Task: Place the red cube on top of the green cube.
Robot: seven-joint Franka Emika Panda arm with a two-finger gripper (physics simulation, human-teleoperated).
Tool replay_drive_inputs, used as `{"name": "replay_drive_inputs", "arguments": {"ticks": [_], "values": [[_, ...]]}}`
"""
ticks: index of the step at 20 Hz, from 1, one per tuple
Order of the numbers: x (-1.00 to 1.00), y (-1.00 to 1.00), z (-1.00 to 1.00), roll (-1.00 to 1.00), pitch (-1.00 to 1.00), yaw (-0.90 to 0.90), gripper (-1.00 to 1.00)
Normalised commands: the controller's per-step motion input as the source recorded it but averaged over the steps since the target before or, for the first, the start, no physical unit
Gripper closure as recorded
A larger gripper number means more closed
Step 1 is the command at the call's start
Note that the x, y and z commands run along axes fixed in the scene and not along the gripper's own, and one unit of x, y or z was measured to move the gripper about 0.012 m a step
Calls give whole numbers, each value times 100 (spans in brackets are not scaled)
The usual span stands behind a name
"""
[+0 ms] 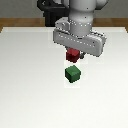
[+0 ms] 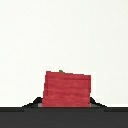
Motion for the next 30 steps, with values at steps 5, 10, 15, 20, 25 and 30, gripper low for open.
{"name": "replay_drive_inputs", "arguments": {"ticks": [5, 10, 15, 20, 25, 30], "values": [[0, -20, -20, 0, 0, 0, 100], [0, 0, -60, 0, 0, 0, 100], [0, 0, -20, 0, 0, 0, -100], [0, 0, 0, 0, 0, 0, -100], [0, 0, 0, 0, 0, 0, -100], [0, 0, 0, 0, 0, 0, -100]]}}
